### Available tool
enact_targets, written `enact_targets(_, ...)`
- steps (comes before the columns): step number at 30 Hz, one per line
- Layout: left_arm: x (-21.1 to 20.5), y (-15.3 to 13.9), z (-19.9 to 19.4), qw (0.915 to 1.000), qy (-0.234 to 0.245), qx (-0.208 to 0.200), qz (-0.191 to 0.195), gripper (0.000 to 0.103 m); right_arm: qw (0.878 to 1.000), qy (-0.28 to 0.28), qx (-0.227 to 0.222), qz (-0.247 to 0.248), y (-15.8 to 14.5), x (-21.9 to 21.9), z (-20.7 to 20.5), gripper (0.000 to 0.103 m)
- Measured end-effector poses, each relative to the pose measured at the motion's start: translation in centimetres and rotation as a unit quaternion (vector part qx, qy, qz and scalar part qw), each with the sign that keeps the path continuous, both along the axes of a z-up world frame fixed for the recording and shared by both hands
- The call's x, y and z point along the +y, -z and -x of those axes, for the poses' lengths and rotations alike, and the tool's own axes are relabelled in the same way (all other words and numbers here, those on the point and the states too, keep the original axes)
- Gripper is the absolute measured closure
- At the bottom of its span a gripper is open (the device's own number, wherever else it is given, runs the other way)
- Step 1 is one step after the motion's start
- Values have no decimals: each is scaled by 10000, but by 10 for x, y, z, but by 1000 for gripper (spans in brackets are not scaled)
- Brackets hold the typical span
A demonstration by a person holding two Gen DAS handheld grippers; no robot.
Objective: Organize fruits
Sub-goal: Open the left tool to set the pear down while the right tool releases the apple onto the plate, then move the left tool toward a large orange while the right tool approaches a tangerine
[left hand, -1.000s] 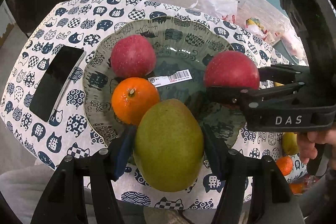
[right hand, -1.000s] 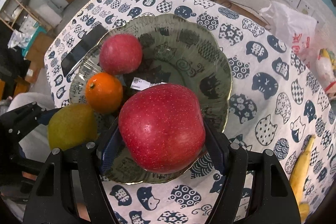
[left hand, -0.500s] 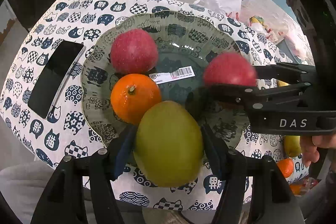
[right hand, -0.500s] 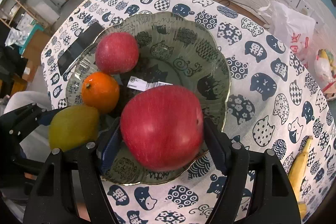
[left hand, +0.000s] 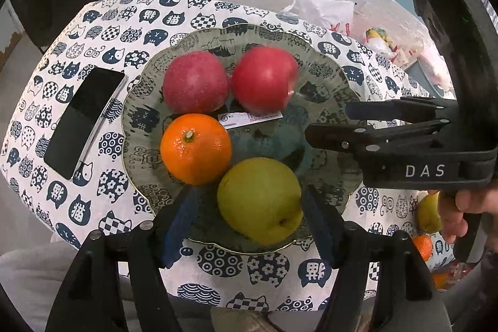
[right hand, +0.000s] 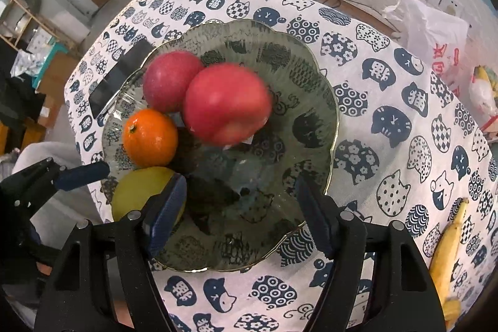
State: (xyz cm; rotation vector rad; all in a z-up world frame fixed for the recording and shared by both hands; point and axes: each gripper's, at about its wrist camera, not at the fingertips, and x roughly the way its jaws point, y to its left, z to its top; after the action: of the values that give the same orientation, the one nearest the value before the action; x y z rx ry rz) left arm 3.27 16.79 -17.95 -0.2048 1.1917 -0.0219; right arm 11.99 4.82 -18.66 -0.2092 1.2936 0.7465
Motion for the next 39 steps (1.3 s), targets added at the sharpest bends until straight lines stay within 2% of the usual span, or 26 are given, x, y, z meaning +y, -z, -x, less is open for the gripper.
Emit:
enact_targets(13, -5, -4, 1, 9999, 37, -11, -139, 32, 9998, 56, 90, -164, -3, -3, -1, 29)
enact_targets(22, -15, -15, 2, 9995, 64, -145, -263, 24, 9990, 255, -213, -284, -32, -23, 3, 23)
enact_targets(30, -39, -31, 3, 9988, 206, -328, -289, 23, 9961, 550, -671, -137, -68, -64, 16, 21)
enact_targets(34, -60, -42, 4, 9978, 382, -456, -281, 20, 9935, 664, -906, 188, -78, -95, 29, 17)
enact_targets(36, -73, -48, 4, 9970, 481, -511, -315, 17, 9921, 749, -950, 344, -80, -111, 34, 17)
enact_targets(39, -94, -54, 5, 9952, 700, -588, -357, 17, 9901, 930, -942, 461, -83, -141, 42, 17)
